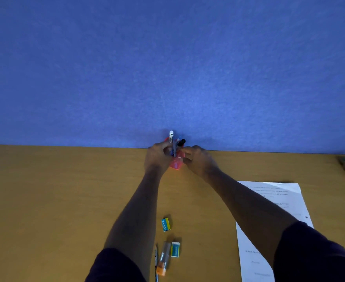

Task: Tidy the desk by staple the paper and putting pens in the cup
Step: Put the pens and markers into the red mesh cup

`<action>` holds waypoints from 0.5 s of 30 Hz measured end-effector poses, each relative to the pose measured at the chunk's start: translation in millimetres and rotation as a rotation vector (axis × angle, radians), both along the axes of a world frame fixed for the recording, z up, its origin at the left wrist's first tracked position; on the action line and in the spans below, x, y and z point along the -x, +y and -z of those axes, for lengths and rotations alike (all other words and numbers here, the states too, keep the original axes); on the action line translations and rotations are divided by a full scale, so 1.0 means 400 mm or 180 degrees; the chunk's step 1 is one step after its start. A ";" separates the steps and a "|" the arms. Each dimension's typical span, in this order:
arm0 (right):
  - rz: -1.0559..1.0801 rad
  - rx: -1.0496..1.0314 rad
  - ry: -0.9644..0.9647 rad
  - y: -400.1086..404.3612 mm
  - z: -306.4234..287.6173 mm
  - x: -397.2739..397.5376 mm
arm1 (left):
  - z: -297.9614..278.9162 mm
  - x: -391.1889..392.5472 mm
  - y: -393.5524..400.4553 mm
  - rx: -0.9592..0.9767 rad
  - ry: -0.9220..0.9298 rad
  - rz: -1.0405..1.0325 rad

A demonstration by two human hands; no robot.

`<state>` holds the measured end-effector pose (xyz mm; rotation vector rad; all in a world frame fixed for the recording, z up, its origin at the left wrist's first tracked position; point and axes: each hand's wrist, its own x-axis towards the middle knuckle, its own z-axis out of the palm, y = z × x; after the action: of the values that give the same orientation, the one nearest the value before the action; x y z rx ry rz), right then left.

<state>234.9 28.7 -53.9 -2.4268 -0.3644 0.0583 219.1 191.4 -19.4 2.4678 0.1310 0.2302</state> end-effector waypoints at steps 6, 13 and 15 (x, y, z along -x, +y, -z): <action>-0.0392 0.0242 -0.0095 -0.017 -0.004 0.033 | 0.011 0.044 0.042 -0.0062 -0.0074 -0.0106; -0.0480 0.0097 -0.0096 0.019 -0.007 0.050 | 0.023 0.073 0.041 -0.0500 0.0095 0.0175; -0.0422 0.0087 -0.0043 0.023 -0.005 0.048 | 0.025 0.080 0.027 -0.0527 0.0093 0.0127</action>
<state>215.7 37.9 -51.8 -2.4284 -0.5334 0.1058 187.2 202.0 -29.3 2.6362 0.0778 0.1947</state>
